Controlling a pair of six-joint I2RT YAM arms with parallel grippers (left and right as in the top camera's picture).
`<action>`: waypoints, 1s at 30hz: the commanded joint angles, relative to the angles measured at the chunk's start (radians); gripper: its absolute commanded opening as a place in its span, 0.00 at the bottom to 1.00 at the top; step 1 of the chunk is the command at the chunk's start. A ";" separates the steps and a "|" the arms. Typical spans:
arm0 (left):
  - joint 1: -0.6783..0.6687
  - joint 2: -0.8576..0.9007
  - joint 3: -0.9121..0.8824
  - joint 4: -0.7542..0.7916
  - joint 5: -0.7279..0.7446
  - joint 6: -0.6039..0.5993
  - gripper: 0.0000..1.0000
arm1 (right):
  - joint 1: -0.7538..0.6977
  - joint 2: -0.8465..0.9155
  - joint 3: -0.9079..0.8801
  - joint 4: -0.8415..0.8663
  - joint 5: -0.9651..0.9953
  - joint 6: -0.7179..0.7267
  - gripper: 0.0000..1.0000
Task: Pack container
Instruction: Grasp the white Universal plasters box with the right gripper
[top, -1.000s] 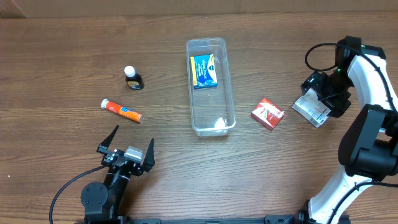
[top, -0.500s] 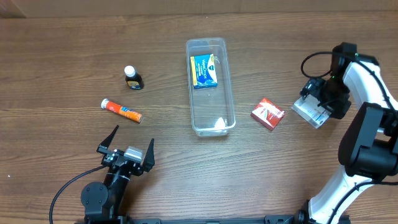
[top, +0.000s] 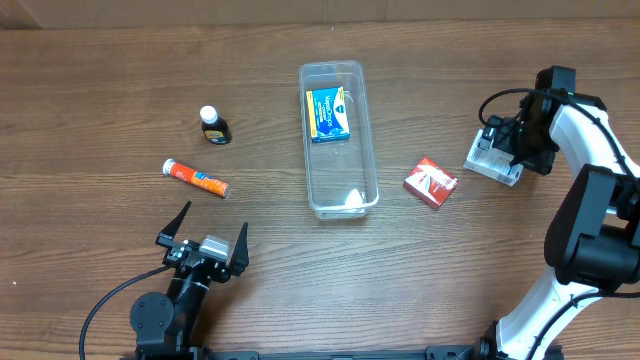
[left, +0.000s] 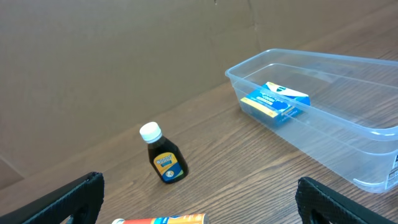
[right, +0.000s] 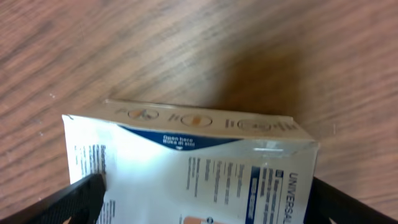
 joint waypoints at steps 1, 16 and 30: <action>0.008 -0.006 -0.004 0.000 -0.003 -0.014 1.00 | -0.001 0.009 -0.006 0.045 0.027 -0.112 1.00; 0.008 -0.006 -0.004 0.000 -0.003 -0.014 1.00 | 0.000 0.009 0.319 -0.485 -0.010 0.584 1.00; 0.008 -0.006 -0.004 0.000 -0.003 -0.014 1.00 | 0.071 0.013 0.129 -0.273 0.014 1.122 1.00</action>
